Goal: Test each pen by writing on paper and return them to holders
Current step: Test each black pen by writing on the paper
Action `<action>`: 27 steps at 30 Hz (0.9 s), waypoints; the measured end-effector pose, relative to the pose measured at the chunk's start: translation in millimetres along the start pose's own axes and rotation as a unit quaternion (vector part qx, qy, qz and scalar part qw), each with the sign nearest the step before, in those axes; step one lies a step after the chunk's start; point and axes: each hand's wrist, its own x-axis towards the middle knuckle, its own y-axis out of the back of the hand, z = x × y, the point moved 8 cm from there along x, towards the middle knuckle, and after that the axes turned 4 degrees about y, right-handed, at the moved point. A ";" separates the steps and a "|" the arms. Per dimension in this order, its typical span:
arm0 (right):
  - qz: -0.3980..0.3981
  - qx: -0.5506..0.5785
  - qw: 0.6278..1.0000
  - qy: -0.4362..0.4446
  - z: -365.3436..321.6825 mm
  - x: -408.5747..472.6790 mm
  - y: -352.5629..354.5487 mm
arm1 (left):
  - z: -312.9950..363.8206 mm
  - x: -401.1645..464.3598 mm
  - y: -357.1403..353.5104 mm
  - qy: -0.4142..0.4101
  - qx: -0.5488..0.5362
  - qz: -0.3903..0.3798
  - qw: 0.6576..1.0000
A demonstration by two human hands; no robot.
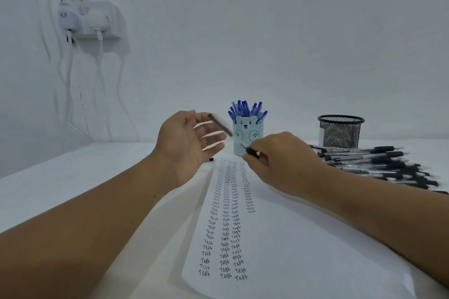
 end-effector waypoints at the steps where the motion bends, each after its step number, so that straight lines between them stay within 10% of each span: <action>1: 0.009 0.028 0.999 -0.024 7.6 -0.2 -0.2 | 0.1 2.6 5.2 -0.006 0.057 0.003 0.998; 3: 0.019 0.092 0.993 -0.064 20.1 -1.8 -0.3 | -1.0 2.8 10.1 -0.018 0.236 -0.008 0.972; 7: 0.014 0.219 0.967 -0.130 27.0 -6.3 0.6 | -29.3 -10.7 7.0 0.057 0.622 -0.126 0.771; 9: 0.007 0.300 0.941 -0.159 25.2 -6.6 -4.2 | -35.3 -18.5 6.3 0.096 0.669 -0.143 0.723; 16: -0.139 0.557 0.803 -0.161 -16.1 -17.2 -28.9 | -33.5 -16.8 8.3 0.094 0.677 -0.161 0.712; 27: -0.151 0.498 0.848 -0.095 -31.0 -23.8 -28.0 | -35.4 -13.6 13.1 0.094 0.667 -0.162 0.721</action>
